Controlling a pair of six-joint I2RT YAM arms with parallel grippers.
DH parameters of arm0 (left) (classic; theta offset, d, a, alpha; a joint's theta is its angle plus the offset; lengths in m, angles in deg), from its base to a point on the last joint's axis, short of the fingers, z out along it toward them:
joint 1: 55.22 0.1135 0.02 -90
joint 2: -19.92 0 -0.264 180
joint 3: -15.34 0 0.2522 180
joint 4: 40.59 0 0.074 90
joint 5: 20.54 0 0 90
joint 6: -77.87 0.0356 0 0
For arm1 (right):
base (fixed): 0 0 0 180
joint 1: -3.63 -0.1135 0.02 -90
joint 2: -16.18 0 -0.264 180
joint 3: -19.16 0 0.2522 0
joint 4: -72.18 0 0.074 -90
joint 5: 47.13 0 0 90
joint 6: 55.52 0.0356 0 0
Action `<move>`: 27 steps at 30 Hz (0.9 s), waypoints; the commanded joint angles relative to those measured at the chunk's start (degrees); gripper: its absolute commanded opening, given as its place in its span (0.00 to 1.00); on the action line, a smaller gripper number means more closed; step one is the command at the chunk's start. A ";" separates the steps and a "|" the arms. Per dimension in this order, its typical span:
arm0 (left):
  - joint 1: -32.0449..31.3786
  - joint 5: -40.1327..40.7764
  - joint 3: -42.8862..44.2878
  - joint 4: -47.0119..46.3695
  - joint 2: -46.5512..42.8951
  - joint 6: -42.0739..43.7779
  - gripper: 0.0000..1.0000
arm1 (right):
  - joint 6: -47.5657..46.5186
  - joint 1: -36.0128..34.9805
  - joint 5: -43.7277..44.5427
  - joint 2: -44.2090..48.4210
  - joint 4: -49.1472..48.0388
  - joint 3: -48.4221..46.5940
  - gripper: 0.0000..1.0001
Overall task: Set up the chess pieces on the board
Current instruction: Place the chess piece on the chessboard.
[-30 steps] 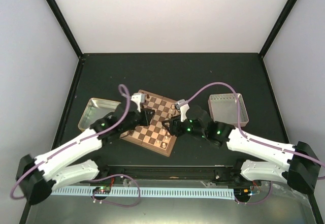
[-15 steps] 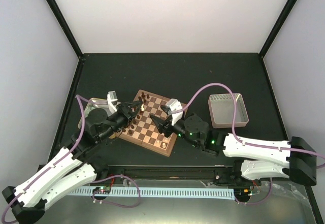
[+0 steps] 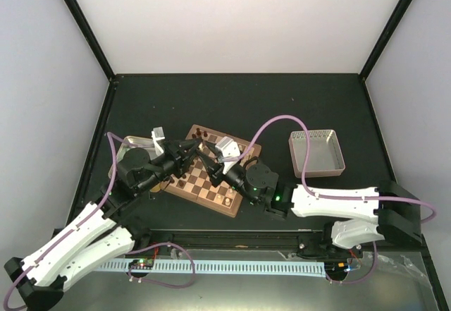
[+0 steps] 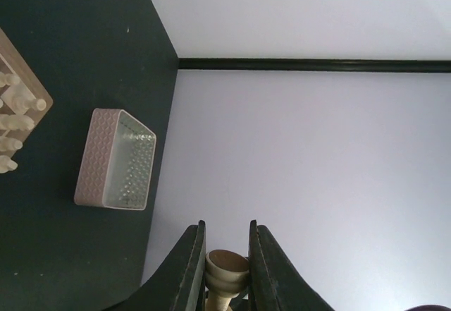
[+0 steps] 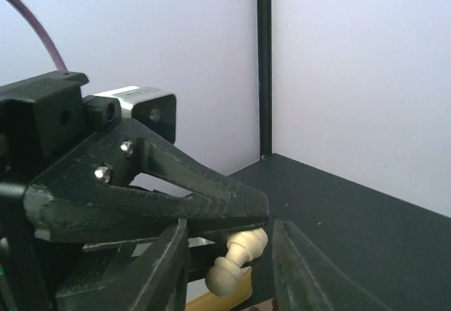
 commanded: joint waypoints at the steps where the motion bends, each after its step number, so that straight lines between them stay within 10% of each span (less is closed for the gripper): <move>1: 0.39 -4.38 2.17 -2.28 -0.21 -3.11 0.02 | 0.46 -0.20 4.58 -2.87 -6.62 -1.43 0.30; 8: 0.39 -6.58 0.35 -5.24 -0.60 -5.06 0.02 | 2.84 -0.24 5.02 -4.56 -8.89 -0.54 0.30; 18: 0.37 -10.20 0.43 -7.67 1.29 -5.38 0.02 | 4.10 -0.23 5.55 -5.28 -9.90 -0.91 0.04; 27: 0.46 -5.44 -0.99 0.21 0.80 11.40 0.53 | 14.84 3.59 -7.90 -0.05 19.49 -7.10 0.01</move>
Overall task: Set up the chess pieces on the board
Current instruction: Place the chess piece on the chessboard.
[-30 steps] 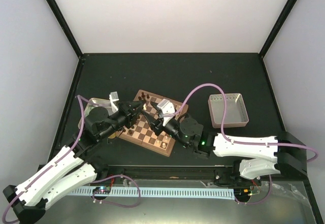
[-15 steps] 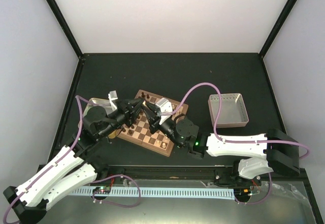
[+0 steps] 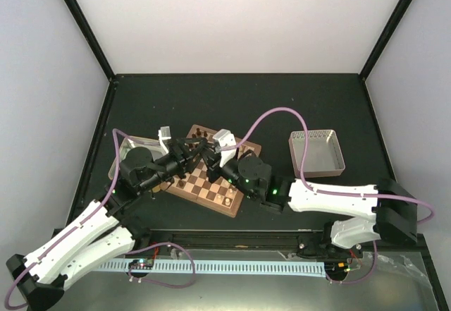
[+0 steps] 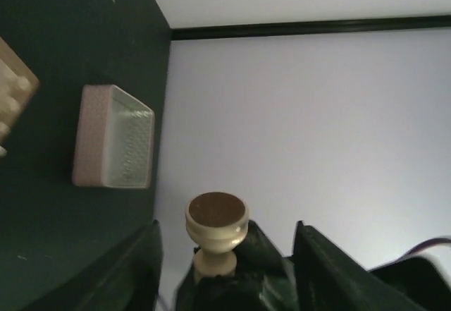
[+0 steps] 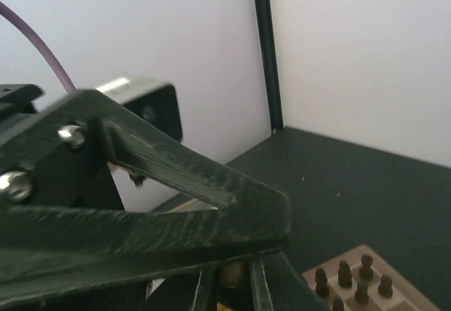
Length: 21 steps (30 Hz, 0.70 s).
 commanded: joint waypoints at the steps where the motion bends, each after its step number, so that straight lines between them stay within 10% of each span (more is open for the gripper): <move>1: -0.10 2.27 -0.35 7.46 -1.50 14.37 0.57 | 8.38 2.85 -9.49 4.10 21.27 -3.86 0.01; 12: 0.08 24.25 -0.84 28.16 -9.24 38.94 0.73 | 15.49 9.45 -19.99 -2.29 63.54 -18.42 0.01; 21: 0.18 23.73 -7.28 31.59 -17.76 43.62 0.75 | 15.01 9.69 -23.05 -19.99 82.09 -33.63 0.01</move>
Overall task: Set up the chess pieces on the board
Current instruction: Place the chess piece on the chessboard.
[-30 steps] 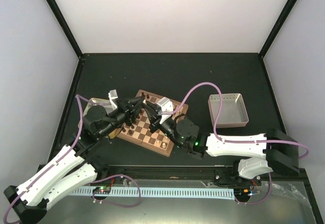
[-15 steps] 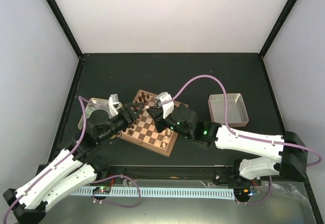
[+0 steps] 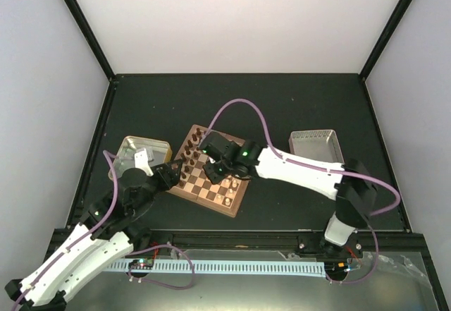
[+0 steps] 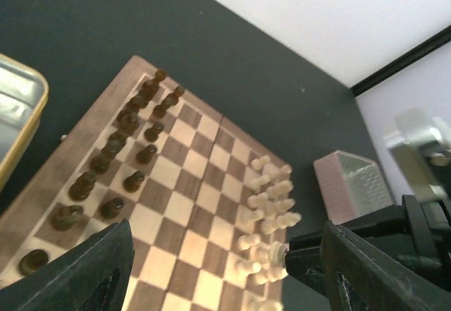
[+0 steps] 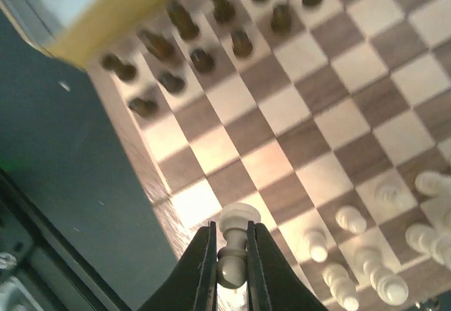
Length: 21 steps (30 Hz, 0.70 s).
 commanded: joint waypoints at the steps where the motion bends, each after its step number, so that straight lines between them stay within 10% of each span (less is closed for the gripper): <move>1: 0.20 0.61 -2.05 3.79 -2.20 4.57 0.75 | 0.84 0.12 -2.68 -4.89 13.41 -4.64 0.01; 21: 0.16 -0.88 -5.76 6.85 -6.36 5.04 0.76 | 1.17 0.07 -3.80 -16.19 20.34 -9.32 0.04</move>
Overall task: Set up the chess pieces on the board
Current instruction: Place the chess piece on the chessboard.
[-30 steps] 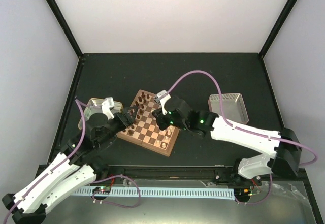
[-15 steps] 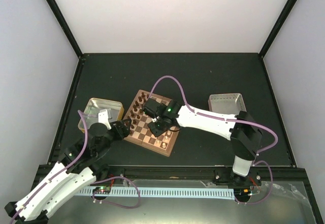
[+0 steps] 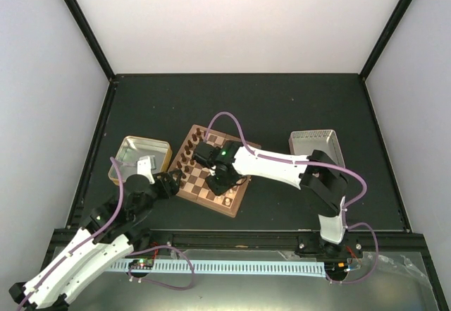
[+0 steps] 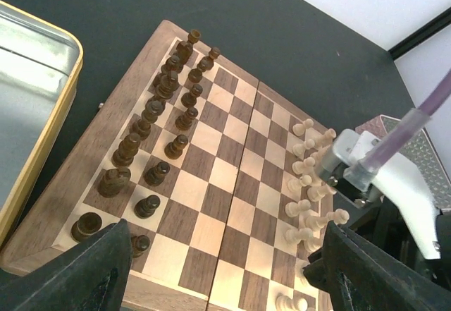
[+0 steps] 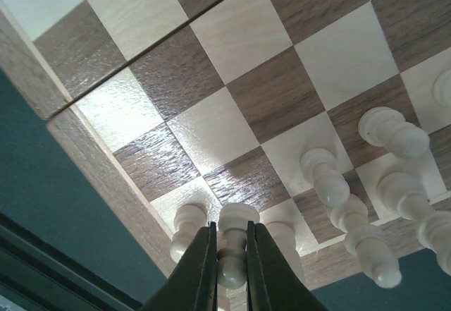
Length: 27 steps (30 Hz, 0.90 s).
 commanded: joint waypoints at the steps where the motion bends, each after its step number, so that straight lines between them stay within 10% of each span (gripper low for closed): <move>1: 0.15 -0.45 -0.07 1.71 -1.09 0.50 0.76 | 0.85 0.03 0.86 -1.67 1.56 -2.01 0.04; 27: 0.16 0.25 0.20 2.23 -0.66 -0.20 0.77 | 4.48 0.17 4.16 -1.09 -0.12 -1.29 0.21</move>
